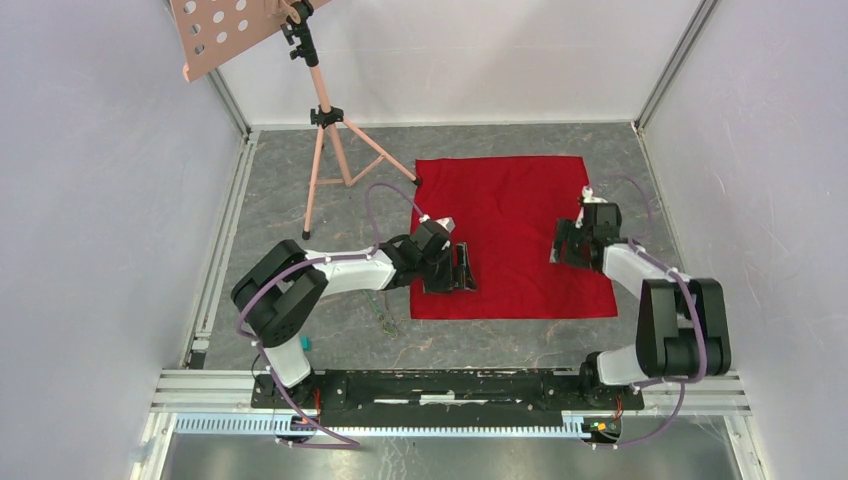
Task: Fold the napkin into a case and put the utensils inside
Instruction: Flatten the napkin at the center of the board, then pick up the flattened napkin from the center of the board.
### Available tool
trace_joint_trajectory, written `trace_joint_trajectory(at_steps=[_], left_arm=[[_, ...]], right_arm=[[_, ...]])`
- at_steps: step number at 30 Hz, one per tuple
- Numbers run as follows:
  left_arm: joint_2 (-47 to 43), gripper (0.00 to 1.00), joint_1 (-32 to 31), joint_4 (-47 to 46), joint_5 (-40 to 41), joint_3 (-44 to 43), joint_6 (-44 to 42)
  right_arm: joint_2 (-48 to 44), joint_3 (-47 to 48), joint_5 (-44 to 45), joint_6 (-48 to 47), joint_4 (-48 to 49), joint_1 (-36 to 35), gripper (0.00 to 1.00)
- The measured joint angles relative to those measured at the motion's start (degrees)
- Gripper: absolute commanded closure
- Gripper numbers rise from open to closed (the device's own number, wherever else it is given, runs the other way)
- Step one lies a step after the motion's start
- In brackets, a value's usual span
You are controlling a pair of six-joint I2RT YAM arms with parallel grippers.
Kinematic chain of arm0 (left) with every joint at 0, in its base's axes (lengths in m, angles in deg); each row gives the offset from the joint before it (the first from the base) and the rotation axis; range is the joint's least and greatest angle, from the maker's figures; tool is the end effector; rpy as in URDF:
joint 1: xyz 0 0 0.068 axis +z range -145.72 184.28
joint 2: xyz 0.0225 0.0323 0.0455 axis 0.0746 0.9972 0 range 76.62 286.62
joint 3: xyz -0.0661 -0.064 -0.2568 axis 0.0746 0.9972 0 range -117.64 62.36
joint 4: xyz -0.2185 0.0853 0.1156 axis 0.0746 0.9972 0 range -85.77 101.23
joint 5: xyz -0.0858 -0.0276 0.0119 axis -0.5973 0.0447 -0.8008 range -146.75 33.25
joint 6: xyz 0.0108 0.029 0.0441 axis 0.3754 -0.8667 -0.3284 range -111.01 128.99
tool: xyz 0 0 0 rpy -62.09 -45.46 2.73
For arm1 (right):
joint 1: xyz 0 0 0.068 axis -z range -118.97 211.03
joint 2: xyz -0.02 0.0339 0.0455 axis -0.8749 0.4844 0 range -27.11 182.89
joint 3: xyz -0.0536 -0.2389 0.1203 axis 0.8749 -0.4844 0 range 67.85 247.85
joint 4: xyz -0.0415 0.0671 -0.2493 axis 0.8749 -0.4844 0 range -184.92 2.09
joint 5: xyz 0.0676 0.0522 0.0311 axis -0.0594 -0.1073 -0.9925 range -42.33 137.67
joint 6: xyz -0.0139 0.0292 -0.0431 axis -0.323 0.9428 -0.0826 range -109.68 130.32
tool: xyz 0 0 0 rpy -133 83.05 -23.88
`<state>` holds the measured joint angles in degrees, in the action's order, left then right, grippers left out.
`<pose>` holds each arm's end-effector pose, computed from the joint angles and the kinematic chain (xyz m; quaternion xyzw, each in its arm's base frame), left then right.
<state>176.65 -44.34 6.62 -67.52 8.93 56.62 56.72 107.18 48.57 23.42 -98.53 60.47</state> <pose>0.2260 -0.2667 0.1544 0.0408 0.9322 -0.3183 0.1673 0.2711 0.0021 0.1571 0.1066 0.9480 0.0282 0.2985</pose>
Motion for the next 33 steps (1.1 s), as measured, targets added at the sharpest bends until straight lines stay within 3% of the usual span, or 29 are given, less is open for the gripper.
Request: trace_joint_trajectory(at_steps=[8, 13, 18, 25, 33], left_arm=[[-0.8, 0.2, -1.5, -2.7, -1.9, 1.9, -0.1], [-3.3, 0.12, -2.5, 1.5, -2.8, 1.7, -0.7], [-6.7, 0.09, -1.7, 8.3, -3.1, -4.8, -2.1], [-6.8, 0.06, 3.2, 10.0, -2.9, -17.0, -2.3], [5.2, 0.04, 8.2, 8.6, -2.7, -33.0, -2.3]], right_arm=[[-14.9, -12.7, 1.2, 1.0, 1.6, 7.8, 0.22], [-18.4, -12.4, -0.3, 0.6, -0.7, 8.2, 0.21], [-9.9, 0.6, -3.6, 1.3, -1.2, 8.2, 0.21], [5.8, 23.3, -5.5, 0.7, -1.3, 8.5, 0.2], [20.4, 35.0, -12.2, 2.4, -0.2, 11.2, 0.21]])
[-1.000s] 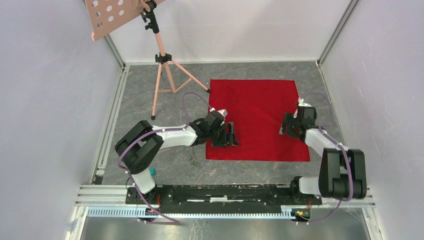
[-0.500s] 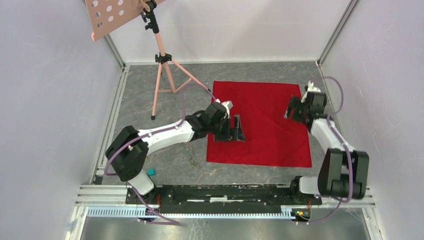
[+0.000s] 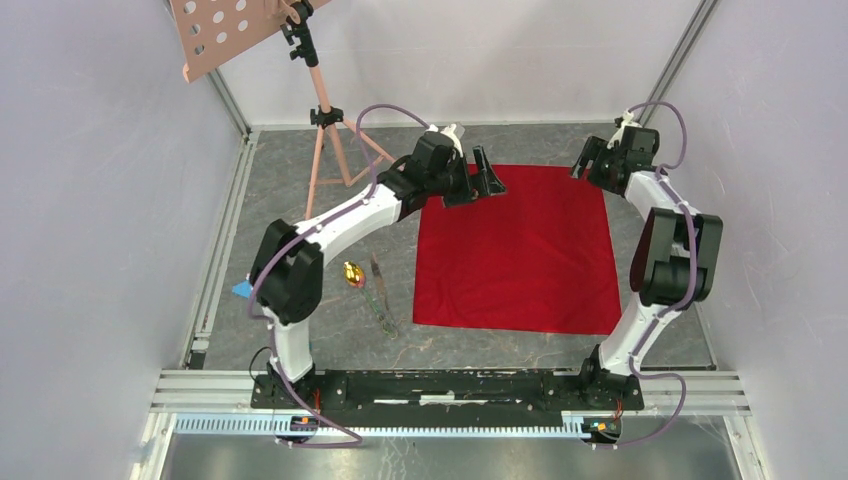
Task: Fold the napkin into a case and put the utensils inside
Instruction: Pick up the flattened napkin from the center of the board.
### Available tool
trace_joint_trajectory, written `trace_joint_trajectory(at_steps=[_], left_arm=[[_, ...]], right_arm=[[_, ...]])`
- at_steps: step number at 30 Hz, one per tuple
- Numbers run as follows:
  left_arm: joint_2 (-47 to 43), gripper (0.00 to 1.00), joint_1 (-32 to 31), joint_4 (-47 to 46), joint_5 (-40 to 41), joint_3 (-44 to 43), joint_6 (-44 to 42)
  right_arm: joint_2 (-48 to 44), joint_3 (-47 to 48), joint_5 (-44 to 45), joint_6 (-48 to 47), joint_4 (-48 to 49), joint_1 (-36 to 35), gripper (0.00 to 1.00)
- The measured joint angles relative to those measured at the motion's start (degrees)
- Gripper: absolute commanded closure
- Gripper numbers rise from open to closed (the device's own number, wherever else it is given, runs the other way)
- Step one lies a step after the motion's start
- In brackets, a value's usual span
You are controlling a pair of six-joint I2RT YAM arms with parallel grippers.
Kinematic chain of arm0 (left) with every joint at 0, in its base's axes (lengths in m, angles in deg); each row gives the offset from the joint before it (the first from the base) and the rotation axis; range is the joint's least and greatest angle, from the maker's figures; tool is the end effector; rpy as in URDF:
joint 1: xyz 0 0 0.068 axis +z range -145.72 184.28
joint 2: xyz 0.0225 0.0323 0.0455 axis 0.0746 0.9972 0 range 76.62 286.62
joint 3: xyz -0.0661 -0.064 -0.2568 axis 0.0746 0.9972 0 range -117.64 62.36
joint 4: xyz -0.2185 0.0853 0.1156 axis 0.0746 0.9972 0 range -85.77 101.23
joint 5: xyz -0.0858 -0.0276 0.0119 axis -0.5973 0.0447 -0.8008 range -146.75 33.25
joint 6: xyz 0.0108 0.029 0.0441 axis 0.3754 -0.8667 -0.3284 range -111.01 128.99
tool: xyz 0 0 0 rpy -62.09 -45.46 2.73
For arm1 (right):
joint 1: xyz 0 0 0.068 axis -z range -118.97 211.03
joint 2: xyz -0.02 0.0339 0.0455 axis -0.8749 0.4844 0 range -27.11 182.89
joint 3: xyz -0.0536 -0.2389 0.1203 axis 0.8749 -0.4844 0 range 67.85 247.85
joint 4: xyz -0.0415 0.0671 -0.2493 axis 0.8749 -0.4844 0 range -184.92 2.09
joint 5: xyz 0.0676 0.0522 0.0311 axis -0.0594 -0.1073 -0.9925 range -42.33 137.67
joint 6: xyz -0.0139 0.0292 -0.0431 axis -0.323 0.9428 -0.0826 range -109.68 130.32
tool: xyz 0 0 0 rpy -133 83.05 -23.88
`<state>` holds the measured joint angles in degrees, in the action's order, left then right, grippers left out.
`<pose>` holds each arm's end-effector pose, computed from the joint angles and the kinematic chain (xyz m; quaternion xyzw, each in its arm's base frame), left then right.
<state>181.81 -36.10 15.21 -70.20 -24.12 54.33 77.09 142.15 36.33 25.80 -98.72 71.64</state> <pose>0.3259 -0.2881 0.2927 0.0215 0.8605 -0.4135 0.2968 0.4039 -0.0685 0.2283 0.1641 0.8904 0.1073 0.4108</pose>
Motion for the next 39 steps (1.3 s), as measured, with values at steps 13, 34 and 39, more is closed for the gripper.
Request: trace_joint_trajectory(at_steps=[13, 34, 39], left_arm=[[23.9, 0.03, 7.8, -4.3, -1.7, -13.2, 0.0], [33.0, 0.0, 9.4, 0.0, -0.6, -24.0, -2.6], [31.8, 0.0, 9.4, 5.7, -0.8, -24.7, -3.7]], right_arm=[[18.9, 14.4, -6.9, 2.5, 3.1, 0.3, 0.21], [30.3, 26.6, -10.8, 2.2, 6.1, 3.4, 0.14], [29.7, 27.1, -10.2, 1.6, 3.3, 2.4, 0.12]])
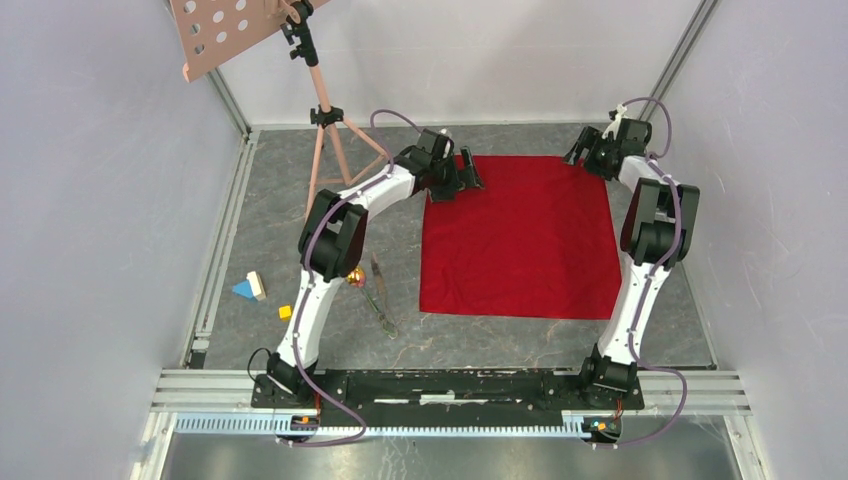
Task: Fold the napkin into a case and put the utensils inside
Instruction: Pick up the flattened napkin from the center of the board.
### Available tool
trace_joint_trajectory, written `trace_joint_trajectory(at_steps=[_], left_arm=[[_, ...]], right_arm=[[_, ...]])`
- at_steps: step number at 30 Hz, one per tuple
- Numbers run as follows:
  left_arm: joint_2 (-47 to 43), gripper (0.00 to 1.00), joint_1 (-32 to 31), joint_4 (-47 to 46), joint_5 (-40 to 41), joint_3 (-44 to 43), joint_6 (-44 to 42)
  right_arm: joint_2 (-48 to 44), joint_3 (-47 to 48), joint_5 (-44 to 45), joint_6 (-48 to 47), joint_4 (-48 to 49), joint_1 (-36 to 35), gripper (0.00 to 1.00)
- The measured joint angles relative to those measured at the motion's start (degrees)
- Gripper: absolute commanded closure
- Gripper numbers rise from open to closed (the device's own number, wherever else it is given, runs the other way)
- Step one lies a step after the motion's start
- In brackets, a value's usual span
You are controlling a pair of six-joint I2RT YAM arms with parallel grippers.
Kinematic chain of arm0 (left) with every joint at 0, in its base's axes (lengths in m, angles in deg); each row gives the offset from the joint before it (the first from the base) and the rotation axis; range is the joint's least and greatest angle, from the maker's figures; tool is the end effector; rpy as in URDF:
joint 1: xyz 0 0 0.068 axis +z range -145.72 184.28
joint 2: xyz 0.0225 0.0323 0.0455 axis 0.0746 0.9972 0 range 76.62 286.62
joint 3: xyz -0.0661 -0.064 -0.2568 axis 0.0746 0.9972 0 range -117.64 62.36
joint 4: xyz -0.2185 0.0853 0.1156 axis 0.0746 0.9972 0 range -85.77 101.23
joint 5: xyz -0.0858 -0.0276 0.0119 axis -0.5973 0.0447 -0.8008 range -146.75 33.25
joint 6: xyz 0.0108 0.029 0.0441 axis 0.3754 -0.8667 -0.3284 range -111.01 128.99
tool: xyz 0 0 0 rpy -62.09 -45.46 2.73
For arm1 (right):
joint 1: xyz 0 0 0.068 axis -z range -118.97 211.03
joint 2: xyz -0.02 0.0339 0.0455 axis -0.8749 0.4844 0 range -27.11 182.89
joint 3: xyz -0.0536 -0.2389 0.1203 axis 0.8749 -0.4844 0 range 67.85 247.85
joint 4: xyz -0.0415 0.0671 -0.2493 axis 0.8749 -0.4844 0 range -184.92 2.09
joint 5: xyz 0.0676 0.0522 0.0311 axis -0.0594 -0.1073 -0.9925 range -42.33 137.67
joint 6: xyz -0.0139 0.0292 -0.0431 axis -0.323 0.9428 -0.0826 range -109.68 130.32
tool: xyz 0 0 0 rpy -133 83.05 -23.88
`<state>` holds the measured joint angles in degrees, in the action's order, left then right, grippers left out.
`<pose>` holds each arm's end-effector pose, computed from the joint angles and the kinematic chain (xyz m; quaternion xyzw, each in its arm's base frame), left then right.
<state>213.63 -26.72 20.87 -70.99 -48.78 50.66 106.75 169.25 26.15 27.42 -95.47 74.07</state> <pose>0.4582 -0.2855 0.1672 -0.0349 0.9090 -0.3281 0.2546 0.5133 -0.1055 0.1541 0.1554 0.8803 0.1838 0.4088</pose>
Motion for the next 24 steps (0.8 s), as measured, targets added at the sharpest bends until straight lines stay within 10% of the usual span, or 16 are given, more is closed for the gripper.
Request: trace_joint_trajectory(at_steps=[16, 24], left_arm=[[-51.6, 0.0, -10.0, 4.0, -9.0, 34.9, -1.0], [-59.8, 0.0, -10.3, 4.6, -11.0, 44.4, -1.5]], right_arm=[[-56.3, -49.9, 10.8, -3.4, -10.6, -12.4, 0.12], [-73.2, -58.6, 20.3, -1.9, -22.8, -11.6, 0.02]])
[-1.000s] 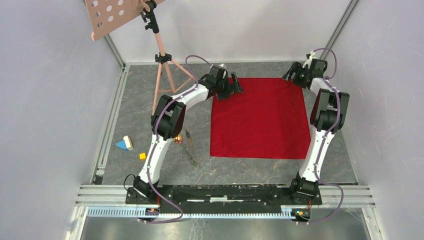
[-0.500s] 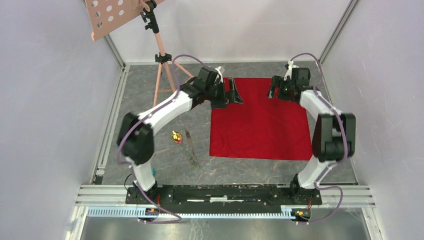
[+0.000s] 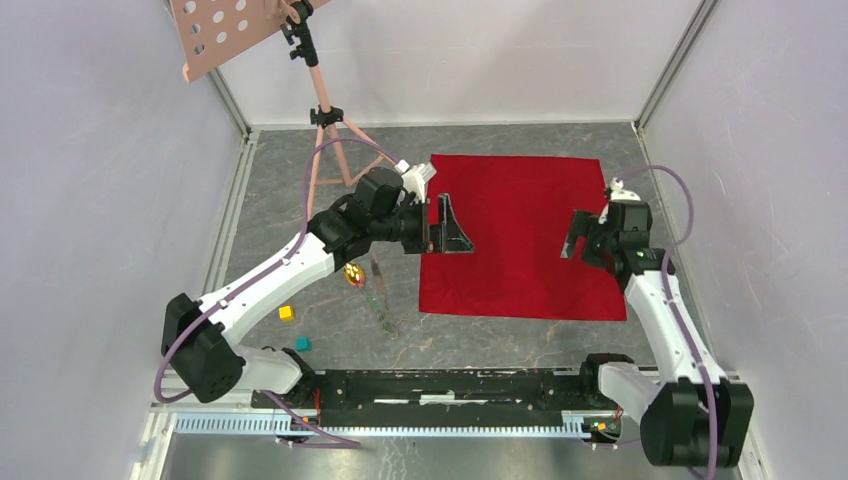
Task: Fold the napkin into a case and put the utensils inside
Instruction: Pick up the flattened napkin from the center of the board.
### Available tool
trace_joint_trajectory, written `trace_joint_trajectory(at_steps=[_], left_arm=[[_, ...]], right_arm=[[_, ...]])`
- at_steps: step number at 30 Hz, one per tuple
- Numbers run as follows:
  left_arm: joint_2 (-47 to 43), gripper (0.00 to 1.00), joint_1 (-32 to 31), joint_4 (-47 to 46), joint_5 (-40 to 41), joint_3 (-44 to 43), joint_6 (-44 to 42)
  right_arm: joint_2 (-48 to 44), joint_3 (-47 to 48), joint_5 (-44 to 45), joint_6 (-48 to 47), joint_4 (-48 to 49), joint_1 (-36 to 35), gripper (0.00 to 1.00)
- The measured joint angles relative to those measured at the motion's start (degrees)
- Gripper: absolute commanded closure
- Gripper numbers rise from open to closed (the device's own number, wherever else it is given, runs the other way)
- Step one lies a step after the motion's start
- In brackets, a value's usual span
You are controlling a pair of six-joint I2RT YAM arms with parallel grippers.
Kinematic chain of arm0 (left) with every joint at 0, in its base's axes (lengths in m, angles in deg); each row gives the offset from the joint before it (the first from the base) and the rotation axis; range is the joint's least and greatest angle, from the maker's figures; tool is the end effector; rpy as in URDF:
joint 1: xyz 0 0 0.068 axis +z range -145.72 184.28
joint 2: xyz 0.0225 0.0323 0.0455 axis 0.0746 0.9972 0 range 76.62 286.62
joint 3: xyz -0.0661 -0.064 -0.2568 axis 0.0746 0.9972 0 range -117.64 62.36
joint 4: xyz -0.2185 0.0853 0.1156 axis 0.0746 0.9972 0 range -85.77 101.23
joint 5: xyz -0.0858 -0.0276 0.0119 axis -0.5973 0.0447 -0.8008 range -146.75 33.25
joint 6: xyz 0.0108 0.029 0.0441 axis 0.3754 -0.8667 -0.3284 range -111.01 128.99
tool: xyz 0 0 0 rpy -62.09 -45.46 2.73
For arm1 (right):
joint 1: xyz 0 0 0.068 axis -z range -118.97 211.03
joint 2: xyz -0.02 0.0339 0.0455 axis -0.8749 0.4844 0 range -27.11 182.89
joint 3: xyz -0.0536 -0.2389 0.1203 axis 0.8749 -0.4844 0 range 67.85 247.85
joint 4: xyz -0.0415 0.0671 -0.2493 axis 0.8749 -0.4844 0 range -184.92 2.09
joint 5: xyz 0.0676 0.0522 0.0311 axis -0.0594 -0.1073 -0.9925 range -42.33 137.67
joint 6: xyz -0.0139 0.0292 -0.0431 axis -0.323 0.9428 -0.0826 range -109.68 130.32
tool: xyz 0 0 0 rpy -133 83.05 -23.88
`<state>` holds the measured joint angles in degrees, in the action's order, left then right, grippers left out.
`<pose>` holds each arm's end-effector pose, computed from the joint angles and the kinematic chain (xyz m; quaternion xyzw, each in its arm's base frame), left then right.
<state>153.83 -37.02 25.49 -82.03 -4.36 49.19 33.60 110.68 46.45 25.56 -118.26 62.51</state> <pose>0.2182 -0.2119 0.3294 0.1146 0.8514 -0.4547 0.2350 0.2154 -0.0048 0.2439 0.1322 0.9248 0.0525 0.3528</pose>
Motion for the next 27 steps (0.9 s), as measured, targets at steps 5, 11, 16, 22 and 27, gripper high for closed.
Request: trace_joint_trajectory(at_steps=[5, 11, 16, 22, 27], left_arm=[[-2.3, 0.0, -0.1, 2.2, -0.4, 0.8, -0.8], [-3.7, 0.0, -0.1, 4.4, -0.3, 0.8, -2.3], [-1.8, 0.0, -0.1, 5.8, -0.2, 0.8, -2.4], [3.0, 0.0, -0.6, 7.7, 2.3, 0.8, -2.4], [3.3, 0.0, -2.3, 8.7, 6.1, 0.8, -2.3]], right_arm=[[-5.2, -1.2, 12.4, 5.7, -4.0, 0.9, 0.02], [-4.8, -7.4, 17.7, 11.3, -7.5, 12.9, 0.14], [-8.1, -16.1, 14.7, 13.5, -6.0, 20.7, 0.21], [-8.2, -18.1, 13.4, 12.8, -3.8, 23.1, 0.28], [-8.2, -18.1, 12.9, 11.4, -1.9, 24.3, 0.34]])
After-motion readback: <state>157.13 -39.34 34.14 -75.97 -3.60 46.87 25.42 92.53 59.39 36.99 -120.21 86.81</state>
